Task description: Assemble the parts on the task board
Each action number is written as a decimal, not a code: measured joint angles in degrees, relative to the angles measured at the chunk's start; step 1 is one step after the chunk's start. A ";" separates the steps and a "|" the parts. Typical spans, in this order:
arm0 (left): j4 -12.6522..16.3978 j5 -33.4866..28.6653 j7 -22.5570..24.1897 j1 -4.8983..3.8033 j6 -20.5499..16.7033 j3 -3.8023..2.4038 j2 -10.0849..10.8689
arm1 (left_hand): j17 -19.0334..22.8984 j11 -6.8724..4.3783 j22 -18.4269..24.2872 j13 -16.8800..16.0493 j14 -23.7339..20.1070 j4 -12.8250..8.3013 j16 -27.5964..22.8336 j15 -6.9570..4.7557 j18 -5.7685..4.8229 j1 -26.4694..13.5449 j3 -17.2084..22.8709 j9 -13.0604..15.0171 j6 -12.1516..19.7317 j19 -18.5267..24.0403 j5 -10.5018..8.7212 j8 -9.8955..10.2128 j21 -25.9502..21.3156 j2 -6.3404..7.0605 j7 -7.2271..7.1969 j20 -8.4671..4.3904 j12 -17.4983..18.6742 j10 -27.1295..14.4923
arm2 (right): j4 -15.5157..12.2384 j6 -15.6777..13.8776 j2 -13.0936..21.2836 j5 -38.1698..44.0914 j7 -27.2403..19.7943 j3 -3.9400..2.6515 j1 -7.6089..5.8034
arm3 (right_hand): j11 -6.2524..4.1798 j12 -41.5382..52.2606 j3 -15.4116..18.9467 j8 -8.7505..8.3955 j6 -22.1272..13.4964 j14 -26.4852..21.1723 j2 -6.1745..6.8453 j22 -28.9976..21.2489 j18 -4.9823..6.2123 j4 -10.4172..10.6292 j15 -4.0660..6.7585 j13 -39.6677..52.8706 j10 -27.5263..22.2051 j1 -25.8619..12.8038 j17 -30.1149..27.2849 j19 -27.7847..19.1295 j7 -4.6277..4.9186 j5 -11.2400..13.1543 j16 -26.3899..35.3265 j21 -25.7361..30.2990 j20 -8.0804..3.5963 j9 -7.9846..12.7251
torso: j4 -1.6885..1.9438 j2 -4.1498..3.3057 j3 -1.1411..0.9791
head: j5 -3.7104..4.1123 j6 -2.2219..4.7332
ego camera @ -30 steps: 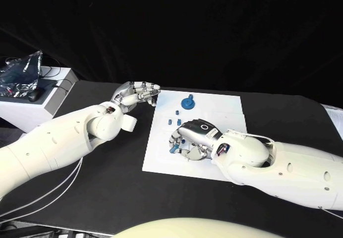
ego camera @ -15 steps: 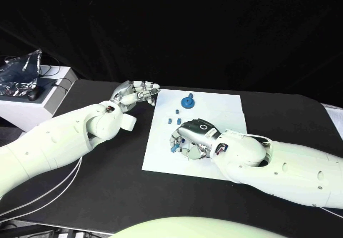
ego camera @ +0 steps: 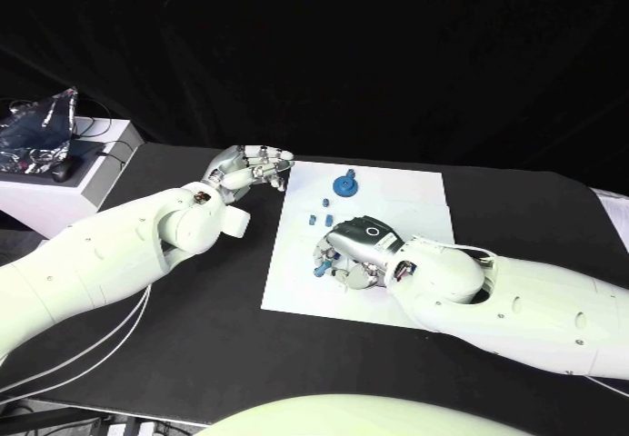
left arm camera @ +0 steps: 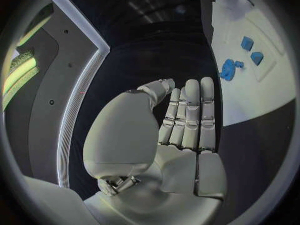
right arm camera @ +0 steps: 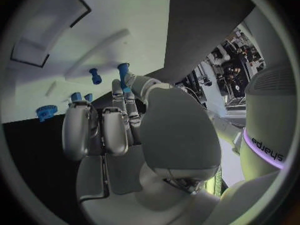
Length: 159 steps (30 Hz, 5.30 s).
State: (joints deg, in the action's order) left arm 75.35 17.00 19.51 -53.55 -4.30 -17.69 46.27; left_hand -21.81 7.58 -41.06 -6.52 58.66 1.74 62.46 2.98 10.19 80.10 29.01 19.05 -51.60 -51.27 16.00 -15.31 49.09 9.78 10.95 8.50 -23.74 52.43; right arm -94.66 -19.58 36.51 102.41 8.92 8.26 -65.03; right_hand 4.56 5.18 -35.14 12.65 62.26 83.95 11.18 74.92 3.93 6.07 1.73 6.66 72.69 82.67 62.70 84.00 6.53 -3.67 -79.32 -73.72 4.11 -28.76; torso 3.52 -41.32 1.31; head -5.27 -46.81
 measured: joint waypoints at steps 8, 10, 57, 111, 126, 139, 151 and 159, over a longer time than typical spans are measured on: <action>0.04 0.00 -0.02 0.00 0.00 0.00 0.06 | 0.00 0.00 0.01 0.00 0.00 0.00 0.00 0.00 0.01 0.00 0.00 0.00 0.00 0.00 0.00 0.00 0.00 0.00 0.00 0.00 0.00 0.00 | 0.39 0.53 -0.34 0.37 0.17 0.02 0.18 | 0.00 -0.01 -0.07 -0.01 -0.02 0.00 0.00 -0.01 0.00 -0.06 0.00 0.00 0.00 0.00 0.00 0.00 0.01 0.02 0.00 0.00 0.00 -0.23 | -0.02 0.02 0.00 | -0.12 -0.23; 0.05 0.00 -0.02 0.00 0.00 0.00 0.07 | 0.00 0.00 0.01 0.00 0.00 0.00 0.00 0.00 0.00 0.00 0.00 0.00 0.00 0.00 0.00 0.00 0.00 0.00 0.00 0.00 0.00 0.00 | 0.42 0.57 -0.40 0.42 0.18 0.02 0.18 | 0.00 -0.01 -0.07 -0.01 -0.03 0.00 0.00 -0.01 0.00 -0.07 0.00 0.00 0.00 0.00 0.00 0.00 0.01 0.03 0.00 0.00 0.00 -0.23 | -0.03 0.02 0.00 | -0.16 -0.27; 0.08 -0.01 -0.46 0.00 0.13 0.00 0.23 | -0.01 0.00 -0.09 0.28 0.00 0.00 0.00 0.00 0.01 0.00 0.00 -0.15 0.20 0.00 0.00 -0.30 0.00 0.00 -0.20 0.00 0.24 0.00 | -0.27 -8.06 1.59 -3.09 -2.87 0.44 0.41 | 2.68 2.25 27.15 -9.20 -22.78 -0.91 0.23 -6.09 1.79 10.69 -3.41 -2.74 -21.33 5.49 -8.17 -3.57 -1.39 -0.90 3.10 17.95 2.98 9.96 | -0.04 0.07 -0.06 | 0.08 -0.39; 2.44 0.04 -0.74 2.47 0.11 0.06 1.89 | 0.03 -0.42 -0.14 0.31 0.00 0.32 0.00 0.00 0.00 -0.24 -0.32 -0.35 0.82 0.00 0.00 -0.30 0.00 -0.23 -0.82 0.00 0.24 0.42 | -6.06 12.07 18.92 -46.85 29.81 3.62 -9.95 | -4.07 84.48 27.90 8.11 -7.32 0.19 -2.26 0.01 -1.79 10.78 1.46 68.27 11.23 -25.68 12.27 0.01 -1.72 -21.94 -10.48 -10.21 -1.45 -14.57 | -2.03 2.16 0.18 | 7.46 0.76; 2.44 0.05 -0.88 2.48 0.14 0.07 1.98 | 0.02 -0.42 -0.13 0.31 0.00 0.32 0.00 0.00 0.00 -0.24 -0.32 -0.42 0.82 0.00 0.00 -0.30 0.00 -0.23 -0.82 0.00 0.24 0.42 | -3.80 12.95 15.83 -47.57 30.82 3.72 -7.94 | -4.07 84.48 39.27 7.06 -7.32 0.19 -3.26 0.00 -1.79 10.92 1.45 68.26 11.23 -25.74 12.26 0.01 -1.72 -18.84 -10.47 -10.21 -1.44 -17.75 | -2.14 2.07 0.08 | 6.95 0.20; 2.55 0.05 -0.93 2.49 0.17 0.06 1.98 | 0.02 -0.41 -0.12 0.38 0.00 0.31 0.00 0.00 0.00 -0.24 -0.31 -0.41 0.82 0.00 0.00 -0.30 0.00 -0.23 -0.82 0.00 0.24 0.41 | -0.90 12.96 13.43 -45.97 30.98 3.69 -7.05 | -4.06 84.48 39.34 7.07 -7.31 0.19 -4.40 -0.01 -1.79 10.86 1.45 68.25 11.22 -24.60 12.25 0.00 -1.72 -18.84 -10.44 -10.20 -1.44 -18.45 | -2.13 2.07 0.12 | 6.94 -0.05; 2.64 0.03 -0.93 2.49 0.18 0.06 2.04 | 0.02 -0.41 -0.12 0.37 0.00 0.31 0.00 0.00 0.00 -0.23 -0.31 -0.41 0.82 0.00 0.00 -0.30 0.00 -0.23 -0.82 0.00 0.24 0.41 | 0.32 12.93 11.94 -43.15 30.85 3.34 -6.41 | -4.06 84.23 38.99 6.40 -6.82 0.19 -6.25 -0.01 -1.79 10.51 1.45 68.26 11.22 -18.29 12.24 0.00 -2.01 -18.27 -10.44 -9.97 -1.44 -20.06 | -2.13 2.08 0.14 | 6.60 -0.29; 2.62 0.02 -0.93 2.49 0.18 0.07 2.04 | 0.01 -0.41 -0.11 0.43 0.00 0.31 0.00 0.00 0.00 -0.23 -0.31 -0.46 0.82 0.00 0.00 -0.30 0.00 -0.23 -0.82 0.00 0.24 0.41 | 0.20 12.84 11.63 -42.08 30.56 3.25 -6.35 | -4.05 84.23 36.11 4.89 -7.20 0.20 -6.40 -0.02 -1.79 10.68 1.44 68.28 11.22 -13.03 12.24 0.00 -1.63 -19.73 -10.44 -9.97 -1.43 -20.72 | -2.15 2.08 0.13 | 6.50 -0.38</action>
State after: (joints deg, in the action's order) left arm 77.97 17.03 18.58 -51.06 -4.12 -17.62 48.30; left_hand -21.79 7.17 -41.17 -6.09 58.66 2.05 62.46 2.98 10.19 79.87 28.70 18.59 -50.78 -51.27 16.00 -15.61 49.09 9.55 10.13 8.50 -23.50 52.84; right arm -94.46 -6.74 48.14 60.33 39.48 11.51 -71.38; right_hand 0.51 89.42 0.98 17.55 55.06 84.14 4.78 74.90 2.15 16.75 3.17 74.95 83.91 69.64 74.94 84.00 4.90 -23.40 -89.76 -83.69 2.67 -49.48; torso 1.37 -39.24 1.44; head 1.24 -47.20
